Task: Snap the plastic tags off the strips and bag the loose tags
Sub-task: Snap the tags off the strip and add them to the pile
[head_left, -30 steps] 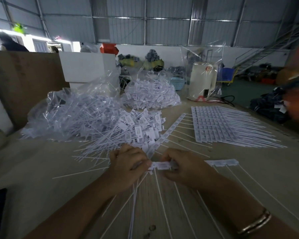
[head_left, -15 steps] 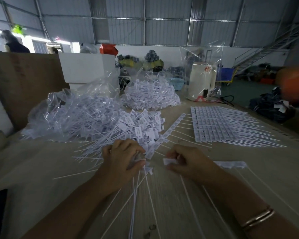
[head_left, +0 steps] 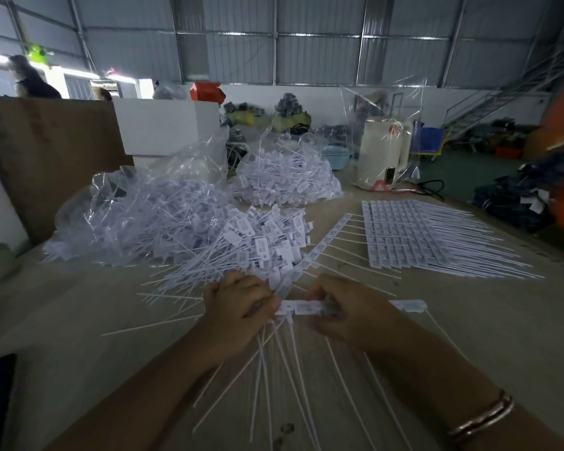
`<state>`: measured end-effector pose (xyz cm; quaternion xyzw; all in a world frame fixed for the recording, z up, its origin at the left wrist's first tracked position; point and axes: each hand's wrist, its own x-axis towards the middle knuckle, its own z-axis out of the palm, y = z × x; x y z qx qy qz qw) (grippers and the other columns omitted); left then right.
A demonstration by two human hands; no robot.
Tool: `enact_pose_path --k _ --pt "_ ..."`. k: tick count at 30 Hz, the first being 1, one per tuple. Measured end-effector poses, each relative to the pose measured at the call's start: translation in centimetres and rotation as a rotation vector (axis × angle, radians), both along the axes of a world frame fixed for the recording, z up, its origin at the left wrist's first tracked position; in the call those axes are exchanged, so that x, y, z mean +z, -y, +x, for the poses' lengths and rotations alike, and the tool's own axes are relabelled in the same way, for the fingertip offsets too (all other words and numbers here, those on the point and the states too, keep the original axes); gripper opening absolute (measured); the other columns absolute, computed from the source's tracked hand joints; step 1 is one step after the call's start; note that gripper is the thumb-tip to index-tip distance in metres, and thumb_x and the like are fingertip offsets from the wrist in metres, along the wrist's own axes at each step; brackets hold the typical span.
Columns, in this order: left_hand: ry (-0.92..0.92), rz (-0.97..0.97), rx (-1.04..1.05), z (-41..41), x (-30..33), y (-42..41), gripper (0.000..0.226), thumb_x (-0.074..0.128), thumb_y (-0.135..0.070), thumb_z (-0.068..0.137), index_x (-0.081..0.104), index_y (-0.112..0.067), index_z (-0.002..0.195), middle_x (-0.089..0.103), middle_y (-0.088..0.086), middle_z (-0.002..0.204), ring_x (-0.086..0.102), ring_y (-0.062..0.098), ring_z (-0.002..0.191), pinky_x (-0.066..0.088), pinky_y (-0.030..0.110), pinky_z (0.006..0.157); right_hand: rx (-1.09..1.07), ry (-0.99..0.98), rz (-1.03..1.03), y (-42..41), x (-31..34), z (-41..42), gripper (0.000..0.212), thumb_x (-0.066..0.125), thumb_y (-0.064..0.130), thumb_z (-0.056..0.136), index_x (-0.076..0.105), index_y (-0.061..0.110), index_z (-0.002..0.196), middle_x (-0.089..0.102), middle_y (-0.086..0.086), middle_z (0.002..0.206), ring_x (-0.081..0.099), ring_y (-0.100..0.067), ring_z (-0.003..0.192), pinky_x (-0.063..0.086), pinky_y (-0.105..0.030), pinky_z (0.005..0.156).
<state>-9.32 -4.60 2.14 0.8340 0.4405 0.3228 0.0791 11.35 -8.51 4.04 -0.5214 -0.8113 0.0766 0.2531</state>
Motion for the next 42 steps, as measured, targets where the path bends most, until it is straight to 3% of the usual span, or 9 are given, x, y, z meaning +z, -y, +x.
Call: enact_pose_path --k 10,14,20,22,25,27,31,37,42 --pt "0.062 0.060 -0.137 -0.1 0.2 -0.1 0.046 0.037 -0.060 0.075 0.061 -0.020 0.070 0.060 -0.013 0.079 0.044 0.002 0.093 0.032 0.045 0.087 0.015 0.003 0.045 -0.7 -0.5 -0.8 0.016 0.055 0.040 0.090 0.063 0.027 0.085 0.056 0.012 0.076 0.050 -0.006 0.070 0.041 -0.027 0.065" --pt "0.132 0.126 -0.137 -1.4 0.0 -0.4 0.019 0.042 -0.051 0.080 0.054 -0.041 0.070 0.058 -0.021 0.076 0.044 -0.002 0.092 0.033 0.044 0.083 -0.153 -0.126 -0.037 -0.8 0.4 2.3 0.018 0.050 0.042 0.092 0.060 0.037 0.078 0.059 0.014 0.072 0.056 -0.001 0.068 0.042 -0.024 0.064" --pt "-0.061 0.301 0.094 -0.9 -0.1 -0.5 0.028 0.039 -0.046 0.082 0.062 -0.030 0.087 0.060 -0.020 0.090 0.052 0.009 0.095 0.013 0.027 0.073 -0.058 -0.048 0.082 -0.2 -0.2 -0.6 0.027 0.061 0.047 0.082 0.059 0.032 0.105 0.053 0.020 0.085 0.049 0.002 0.072 0.034 -0.015 0.061" --pt "-0.062 0.309 0.038 -0.6 0.0 -0.5 0.027 0.037 -0.040 0.086 0.062 -0.030 0.087 0.058 -0.020 0.089 0.052 0.009 0.091 0.019 0.030 0.077 -0.027 -0.046 0.147 -0.2 -0.1 -2.1 0.035 0.063 0.045 0.082 0.057 0.029 0.112 0.056 0.018 0.094 0.051 0.001 0.081 0.036 -0.018 0.066" --pt "-0.071 0.261 -0.051 -0.2 0.3 -0.7 0.041 0.030 -0.037 0.090 0.068 -0.021 0.084 0.059 -0.012 0.088 0.056 0.016 0.087 0.039 0.050 0.079 -0.023 -0.052 0.179 0.0 -0.1 -2.6 0.041 0.062 0.040 0.084 0.052 0.026 0.121 0.063 0.008 0.104 0.058 -0.007 0.090 0.036 -0.021 0.070" --pt "-0.083 0.211 -0.043 0.0 0.5 -0.7 0.051 0.025 -0.042 0.089 0.070 -0.018 0.084 0.060 -0.010 0.091 0.056 0.017 0.091 0.039 0.053 0.083 -0.018 -0.055 0.189 0.1 -0.4 -2.6 0.043 0.061 0.037 0.085 0.049 0.025 0.124 0.062 0.007 0.106 0.058 -0.010 0.092 0.034 -0.021 0.070" --pt "-0.018 0.098 -0.056 0.8 0.4 0.0 0.055 0.026 -0.059 0.082 0.069 -0.025 0.078 0.051 -0.023 0.081 0.049 0.010 0.096 0.033 0.045 0.090 0.041 -0.063 0.198 0.1 -0.7 -3.1 0.040 0.060 0.033 0.086 0.050 0.021 0.122 0.064 0.002 0.105 0.060 -0.015 0.091 0.044 -0.028 0.075" --pt "0.097 0.048 -0.047 0.7 0.4 -0.1 0.049 0.027 -0.057 0.077 0.061 -0.022 0.070 0.055 -0.014 0.073 0.048 0.014 0.088 0.036 0.049 0.085 0.068 -0.087 0.085 -0.1 0.1 -0.8 0.030 0.058 0.038 0.082 0.059 0.019 0.105 0.063 0.003 0.096 0.058 -0.014 0.083 0.047 -0.035 0.073" --pt "0.071 0.070 -0.147 0.4 0.3 -0.1 0.049 0.036 -0.053 0.080 0.067 -0.016 0.074 0.060 -0.011 0.076 0.048 0.012 0.087 0.038 0.052 0.081 0.036 0.022 0.067 -0.4 -0.4 -0.5 0.023 0.059 0.041 0.087 0.063 0.025 0.103 0.064 0.007 0.092 0.055 -0.008 0.078 0.042 -0.025 0.068"
